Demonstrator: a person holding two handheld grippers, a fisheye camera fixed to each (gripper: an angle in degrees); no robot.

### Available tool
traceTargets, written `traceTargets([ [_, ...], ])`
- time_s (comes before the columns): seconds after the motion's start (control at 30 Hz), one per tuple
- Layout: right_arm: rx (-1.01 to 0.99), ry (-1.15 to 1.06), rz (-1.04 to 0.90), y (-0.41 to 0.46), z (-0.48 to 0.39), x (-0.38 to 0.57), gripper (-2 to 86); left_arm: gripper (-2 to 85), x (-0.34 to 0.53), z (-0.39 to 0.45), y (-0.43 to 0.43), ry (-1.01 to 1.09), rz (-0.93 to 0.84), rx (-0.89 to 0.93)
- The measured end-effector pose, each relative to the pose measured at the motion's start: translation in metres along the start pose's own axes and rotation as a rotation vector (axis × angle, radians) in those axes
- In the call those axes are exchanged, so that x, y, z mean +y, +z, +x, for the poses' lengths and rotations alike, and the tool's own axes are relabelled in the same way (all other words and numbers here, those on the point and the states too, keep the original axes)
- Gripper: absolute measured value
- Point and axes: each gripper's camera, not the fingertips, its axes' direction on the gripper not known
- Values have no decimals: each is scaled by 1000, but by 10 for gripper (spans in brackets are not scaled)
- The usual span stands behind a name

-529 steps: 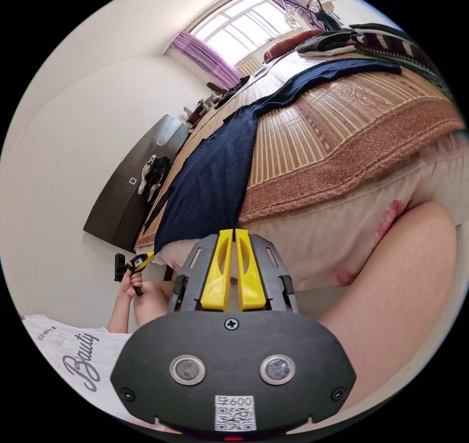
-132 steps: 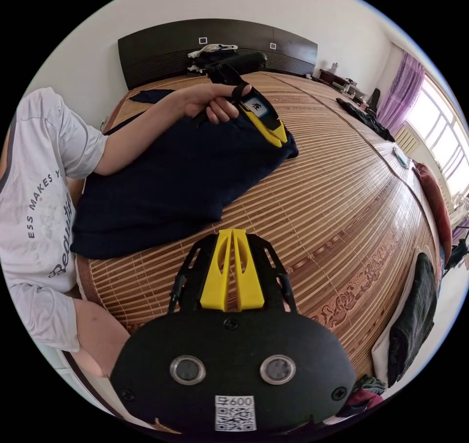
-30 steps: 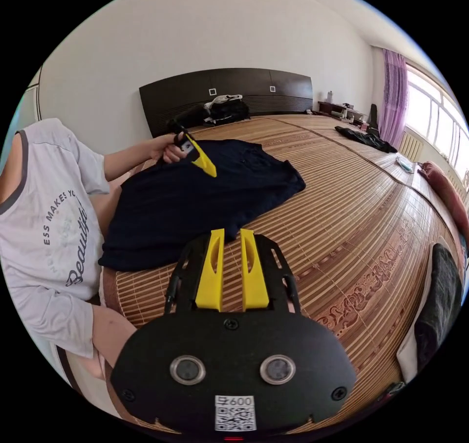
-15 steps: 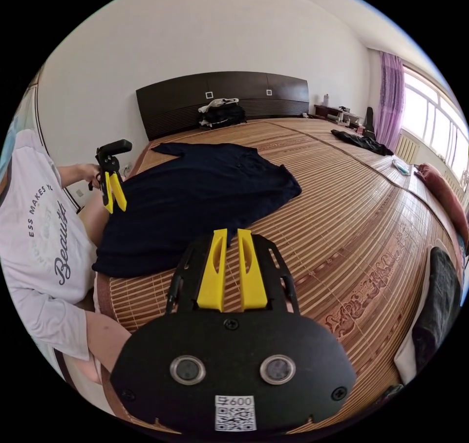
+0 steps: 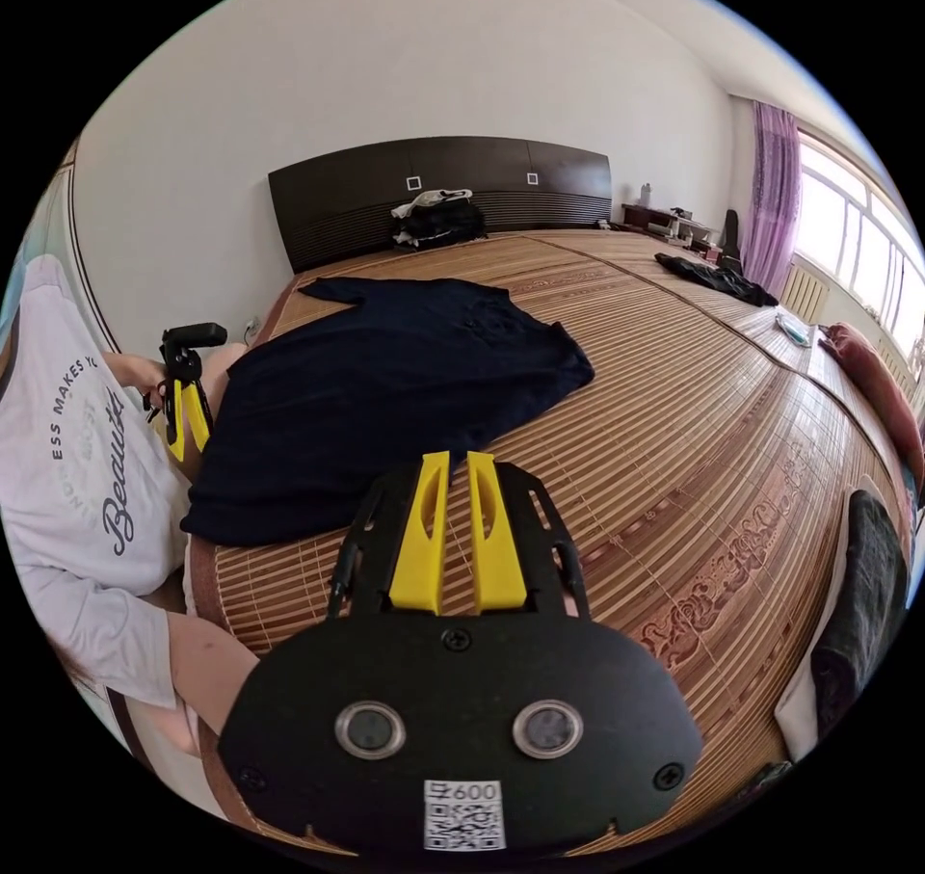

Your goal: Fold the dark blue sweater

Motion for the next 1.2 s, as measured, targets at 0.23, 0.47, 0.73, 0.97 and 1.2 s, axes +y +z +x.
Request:
traceTargets([
  [0.23,-1,-11,-9,3,1,-9,-8,17,21,16,-2,97,-33,-57],
  [0.47,-2,-23,-5,4,1,-19,-9,13,51,59,-47,198,-29,-54],
  [0.73,-12,-44,-44,10,1,-36,-8,11,75,72,-66,212,-30,45],
  [0.97,-81,-105,-164,27,-9,-55,9,10,81,56,-67,160,5,156],
  [1.2,-80,-79,-236,40,-4,-72,26,12,77,64,-71,195,-34,205],
])
